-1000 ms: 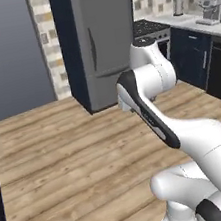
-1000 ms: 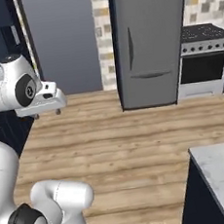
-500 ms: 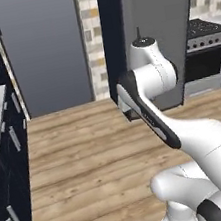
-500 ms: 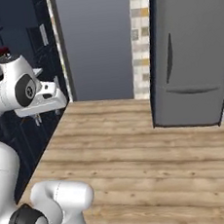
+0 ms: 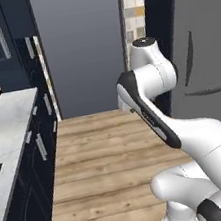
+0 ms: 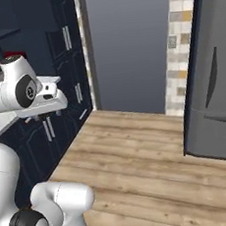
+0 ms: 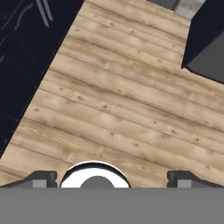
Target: Take the smaller bowl and place it next to the appetizer plate on the dining counter , and place the larger bowl next to the plate with cooked food.
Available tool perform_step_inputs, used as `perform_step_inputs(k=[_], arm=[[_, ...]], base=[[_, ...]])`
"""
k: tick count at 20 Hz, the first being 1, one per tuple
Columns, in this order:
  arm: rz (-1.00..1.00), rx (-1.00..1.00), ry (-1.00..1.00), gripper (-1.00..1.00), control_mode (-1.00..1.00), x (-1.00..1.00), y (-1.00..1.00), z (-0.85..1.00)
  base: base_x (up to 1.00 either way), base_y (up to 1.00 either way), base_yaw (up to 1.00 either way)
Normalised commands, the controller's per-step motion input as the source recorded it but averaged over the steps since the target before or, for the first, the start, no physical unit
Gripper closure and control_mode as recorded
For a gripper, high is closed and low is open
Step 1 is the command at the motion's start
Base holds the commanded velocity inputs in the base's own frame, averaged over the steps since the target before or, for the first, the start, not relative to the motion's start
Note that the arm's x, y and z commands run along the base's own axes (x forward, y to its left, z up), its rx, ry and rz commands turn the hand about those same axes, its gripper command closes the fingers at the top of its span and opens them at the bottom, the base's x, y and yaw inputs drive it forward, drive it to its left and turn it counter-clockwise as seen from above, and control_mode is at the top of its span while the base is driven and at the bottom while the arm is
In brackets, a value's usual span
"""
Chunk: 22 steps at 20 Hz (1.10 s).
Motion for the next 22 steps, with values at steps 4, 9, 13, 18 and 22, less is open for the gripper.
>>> perform_step_inputs(k=[4,9,13,18,22], arm=[[0.00,0.00,0.00,-1.00,1.00,0.00,0.00,0.00],[0.00,0.00,0.00,-1.00,1.00,0.00,0.00,0.00],[0.00,0.00,0.00,-1.00,1.00,0.00,0.00,0.00],[0.00,0.00,0.00,-1.00,1.00,0.00,0.00,0.00],[0.00,0.00,0.00,-1.00,1.00,0.00,0.00,0.00]], base=[[1.00,0.00,0.42],[1.00,-0.03,0.45],[1.00,-0.05,0.47],[1.00,-0.04,0.51],[1.00,0.00,0.60]])
